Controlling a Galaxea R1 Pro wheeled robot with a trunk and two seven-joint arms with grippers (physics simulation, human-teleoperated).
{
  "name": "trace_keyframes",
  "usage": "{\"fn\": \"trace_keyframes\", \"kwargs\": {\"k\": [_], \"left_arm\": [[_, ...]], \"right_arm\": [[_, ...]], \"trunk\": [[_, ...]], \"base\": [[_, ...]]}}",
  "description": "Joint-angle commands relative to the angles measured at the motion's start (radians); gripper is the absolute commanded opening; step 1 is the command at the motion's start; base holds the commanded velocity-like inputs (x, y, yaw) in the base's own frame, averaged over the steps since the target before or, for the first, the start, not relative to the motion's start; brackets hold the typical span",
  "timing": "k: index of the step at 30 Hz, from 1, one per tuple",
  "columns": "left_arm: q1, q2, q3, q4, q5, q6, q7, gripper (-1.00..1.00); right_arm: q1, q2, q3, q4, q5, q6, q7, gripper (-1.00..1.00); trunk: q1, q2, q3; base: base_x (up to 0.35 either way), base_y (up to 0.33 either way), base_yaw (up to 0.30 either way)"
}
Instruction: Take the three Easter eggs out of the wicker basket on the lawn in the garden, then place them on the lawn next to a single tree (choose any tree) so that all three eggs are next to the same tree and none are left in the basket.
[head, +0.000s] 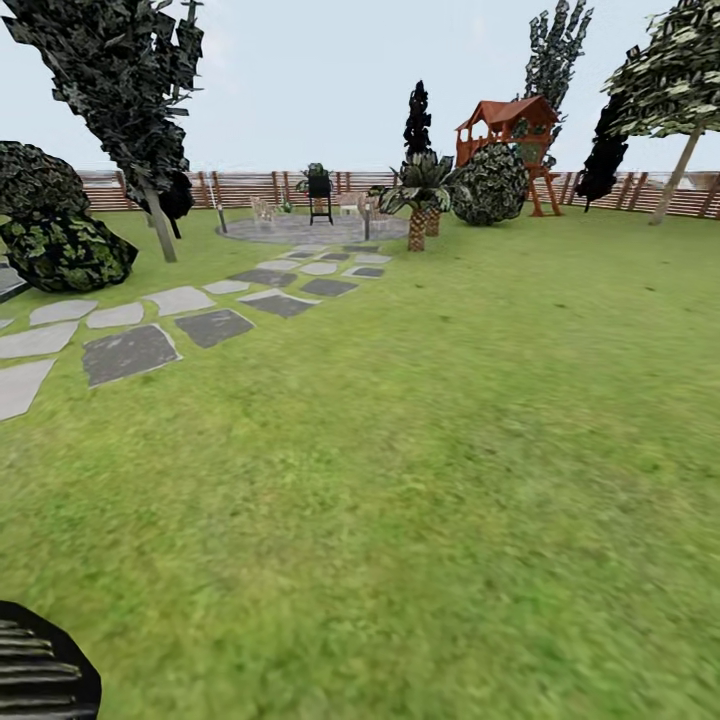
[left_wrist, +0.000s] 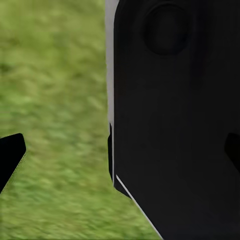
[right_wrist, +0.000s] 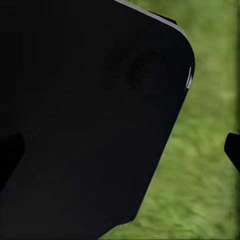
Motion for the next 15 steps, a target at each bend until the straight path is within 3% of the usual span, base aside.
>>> {"fn": "trace_keyframes", "kwargs": {"k": [1,15], "left_arm": [[0.001,0.0,0.001,-0.002,0.001,-0.001,-0.001,1.0],[0.001,0.001,0.001,-0.003,0.001,-0.001,0.0,1.0]], "right_arm": [[-0.001,0.001,-0.001,0.0,0.01,-0.003,-0.001,1.0],[-0.001,0.001,-0.002,-0.001,0.01,-0.003,-0.001,1.0]], "trunk": [[0.001,0.0,-0.001],[0.001,0.0,-0.001]], "base": [[0.339,0.0,0.001],[0.339,0.0,0.0]]}}
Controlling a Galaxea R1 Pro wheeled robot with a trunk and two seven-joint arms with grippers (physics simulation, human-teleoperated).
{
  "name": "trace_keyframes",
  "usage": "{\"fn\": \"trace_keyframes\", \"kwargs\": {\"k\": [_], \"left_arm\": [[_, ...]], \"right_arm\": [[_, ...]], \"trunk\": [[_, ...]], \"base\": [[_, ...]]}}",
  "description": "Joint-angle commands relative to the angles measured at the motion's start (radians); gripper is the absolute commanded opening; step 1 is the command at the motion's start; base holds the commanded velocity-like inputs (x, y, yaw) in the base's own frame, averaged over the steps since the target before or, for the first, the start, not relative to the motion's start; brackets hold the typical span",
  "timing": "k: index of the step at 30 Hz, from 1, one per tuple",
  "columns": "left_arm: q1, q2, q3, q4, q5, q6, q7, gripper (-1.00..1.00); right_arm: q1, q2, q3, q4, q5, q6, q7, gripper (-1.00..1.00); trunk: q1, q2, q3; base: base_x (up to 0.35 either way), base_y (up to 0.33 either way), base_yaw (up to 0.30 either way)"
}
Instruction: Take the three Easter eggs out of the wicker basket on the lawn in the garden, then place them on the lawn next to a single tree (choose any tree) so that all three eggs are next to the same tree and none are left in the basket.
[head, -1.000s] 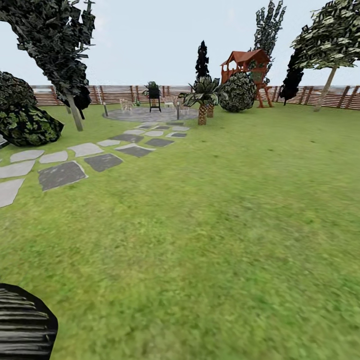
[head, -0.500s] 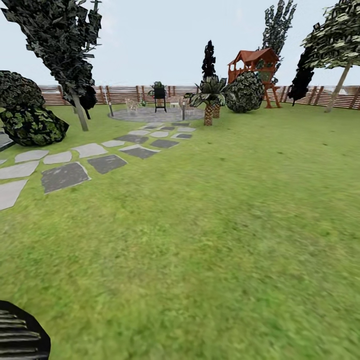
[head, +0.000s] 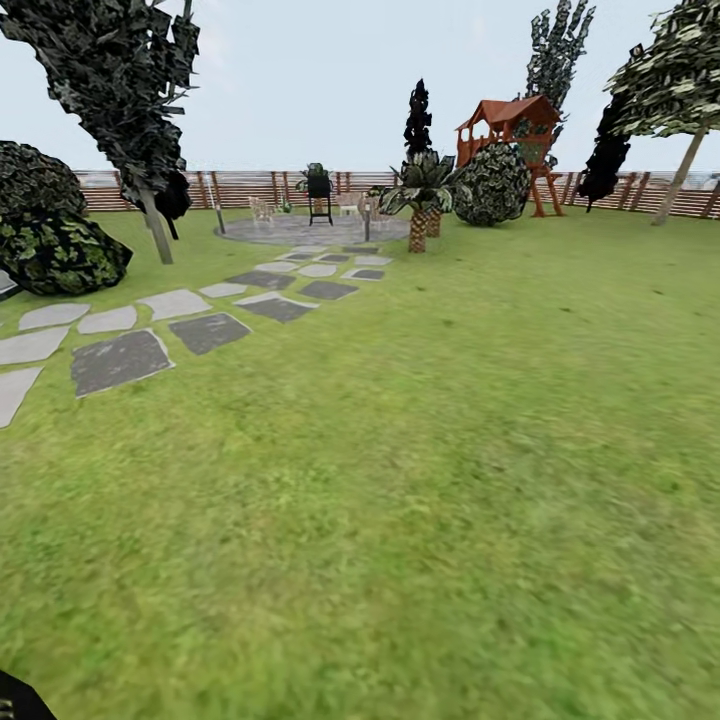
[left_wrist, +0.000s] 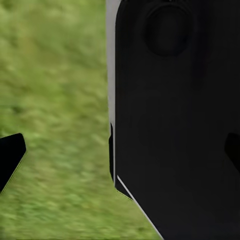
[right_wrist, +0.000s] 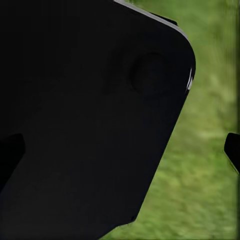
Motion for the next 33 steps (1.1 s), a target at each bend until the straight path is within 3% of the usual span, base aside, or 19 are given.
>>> {"fn": "trace_keyframes", "kwargs": {"k": [1,33], "left_arm": [[0.001,0.0,0.001,-0.002,0.001,-0.001,0.0,1.0],[0.001,0.0,0.001,-0.002,0.001,-0.001,0.0,1.0]], "right_arm": [[-0.001,0.001,-0.001,0.001,0.01,-0.003,-0.001,1.0],[-0.001,0.001,0.0,0.001,0.009,-0.003,-0.001,1.0]], "trunk": [[0.001,0.0,-0.001],[0.001,0.0,-0.001]], "base": [[0.339,0.0,0.0],[0.339,0.0,0.0]]}}
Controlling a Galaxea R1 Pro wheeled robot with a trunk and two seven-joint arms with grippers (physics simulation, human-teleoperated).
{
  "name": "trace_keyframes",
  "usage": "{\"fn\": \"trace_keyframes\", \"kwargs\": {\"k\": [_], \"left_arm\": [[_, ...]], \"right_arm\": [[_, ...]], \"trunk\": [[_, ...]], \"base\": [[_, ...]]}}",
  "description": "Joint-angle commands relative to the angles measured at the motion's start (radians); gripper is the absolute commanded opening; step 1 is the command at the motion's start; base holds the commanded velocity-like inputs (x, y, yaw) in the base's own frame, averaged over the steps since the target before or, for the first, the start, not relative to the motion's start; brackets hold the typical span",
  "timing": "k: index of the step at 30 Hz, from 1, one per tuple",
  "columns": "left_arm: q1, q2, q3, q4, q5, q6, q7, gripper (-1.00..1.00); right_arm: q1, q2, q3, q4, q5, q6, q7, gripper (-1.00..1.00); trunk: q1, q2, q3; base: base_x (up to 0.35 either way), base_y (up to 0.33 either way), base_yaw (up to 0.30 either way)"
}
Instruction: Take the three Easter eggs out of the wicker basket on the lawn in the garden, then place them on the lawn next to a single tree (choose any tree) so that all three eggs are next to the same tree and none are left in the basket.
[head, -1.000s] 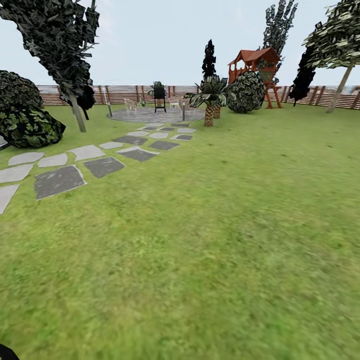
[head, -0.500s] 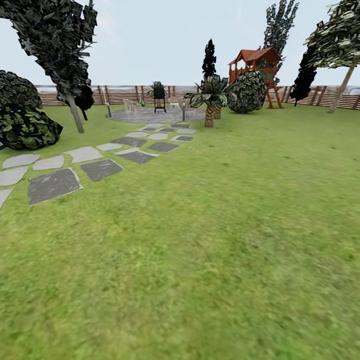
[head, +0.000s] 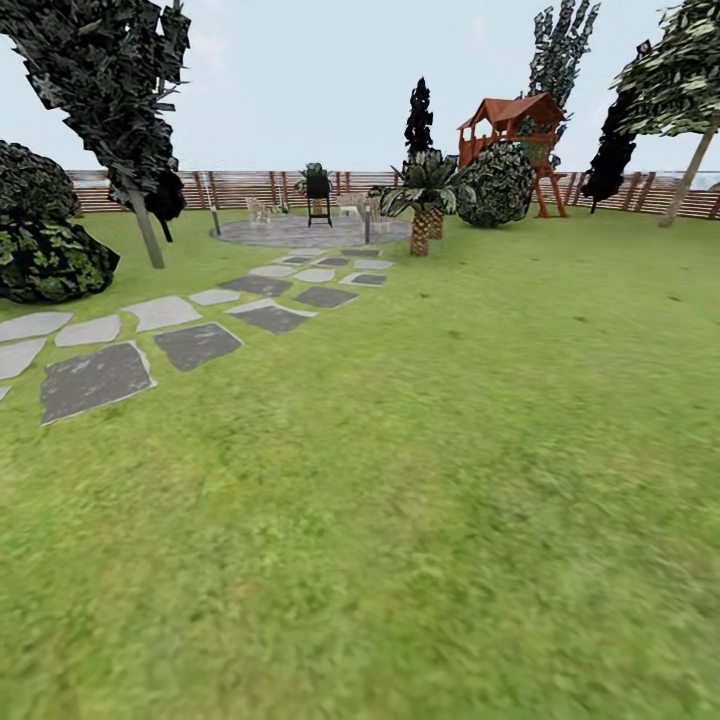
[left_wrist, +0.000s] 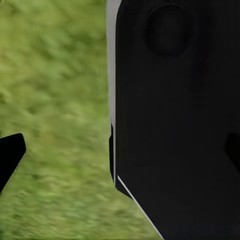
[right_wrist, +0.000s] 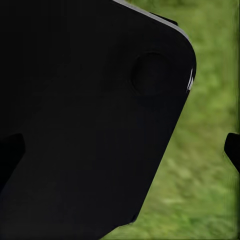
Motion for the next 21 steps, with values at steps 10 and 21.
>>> {"fn": "trace_keyframes", "kwargs": {"k": [10,21], "left_arm": [[0.001,0.0,0.002,-0.002,0.001,-0.001,0.002,1.0],[0.001,0.0,0.002,-0.002,0.001,-0.001,0.003,1.0]], "right_arm": [[-0.001,0.0,-0.001,0.001,0.009,-0.003,-0.001,1.0],[-0.001,0.0,-0.001,0.001,0.009,-0.003,-0.001,1.0]], "trunk": [[0.001,0.0,-0.001],[0.001,0.0,-0.001]], "base": [[0.339,0.0,0.0],[0.339,0.0,0.0]]}}
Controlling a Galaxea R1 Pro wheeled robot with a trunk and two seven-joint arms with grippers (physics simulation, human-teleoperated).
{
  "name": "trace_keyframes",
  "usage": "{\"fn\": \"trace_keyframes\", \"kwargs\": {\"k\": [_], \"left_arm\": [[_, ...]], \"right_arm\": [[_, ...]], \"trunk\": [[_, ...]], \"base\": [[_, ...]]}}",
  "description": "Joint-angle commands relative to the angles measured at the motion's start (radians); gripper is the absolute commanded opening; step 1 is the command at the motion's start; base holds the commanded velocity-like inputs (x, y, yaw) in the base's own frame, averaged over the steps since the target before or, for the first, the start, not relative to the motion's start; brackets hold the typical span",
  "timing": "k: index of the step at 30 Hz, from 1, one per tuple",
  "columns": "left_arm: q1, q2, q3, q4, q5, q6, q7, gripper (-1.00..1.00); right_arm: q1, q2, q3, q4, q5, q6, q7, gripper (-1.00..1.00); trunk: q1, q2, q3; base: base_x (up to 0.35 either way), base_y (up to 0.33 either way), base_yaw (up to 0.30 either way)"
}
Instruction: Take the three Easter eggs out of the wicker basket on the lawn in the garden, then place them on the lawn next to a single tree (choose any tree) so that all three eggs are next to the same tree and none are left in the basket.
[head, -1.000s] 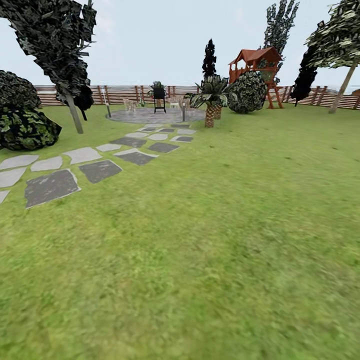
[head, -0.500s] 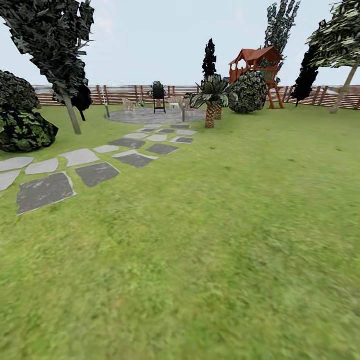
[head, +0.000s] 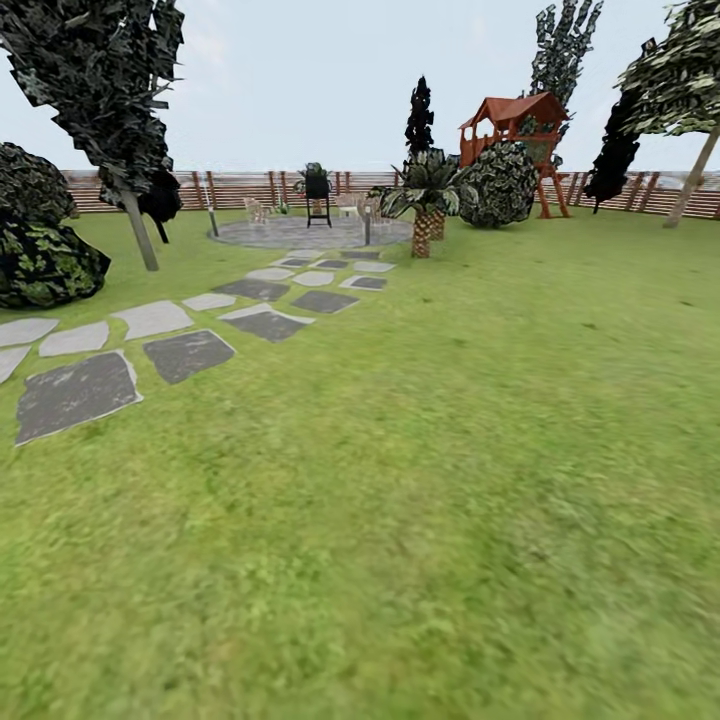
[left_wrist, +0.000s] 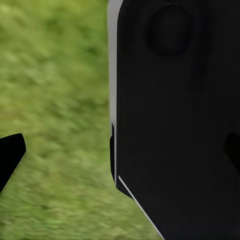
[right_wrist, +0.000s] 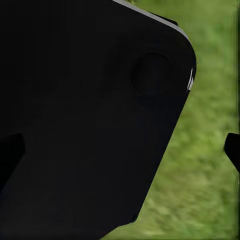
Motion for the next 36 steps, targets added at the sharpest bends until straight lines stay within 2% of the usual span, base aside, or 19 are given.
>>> {"fn": "trace_keyframes", "kwargs": {"k": [1,36], "left_arm": [[0.001,0.0,0.001,-0.002,0.001,-0.001,0.0,1.0],[0.001,-0.001,-0.001,-0.002,0.001,-0.003,0.002,1.0]], "right_arm": [[-0.001,0.0,-0.001,0.001,0.009,-0.003,-0.001,1.0],[-0.001,0.0,-0.001,0.001,0.009,-0.003,-0.001,1.0]], "trunk": [[0.001,0.0,-0.001],[0.001,0.0,-0.001]], "base": [[0.339,0.0,0.0],[0.339,0.0,0.0]]}}
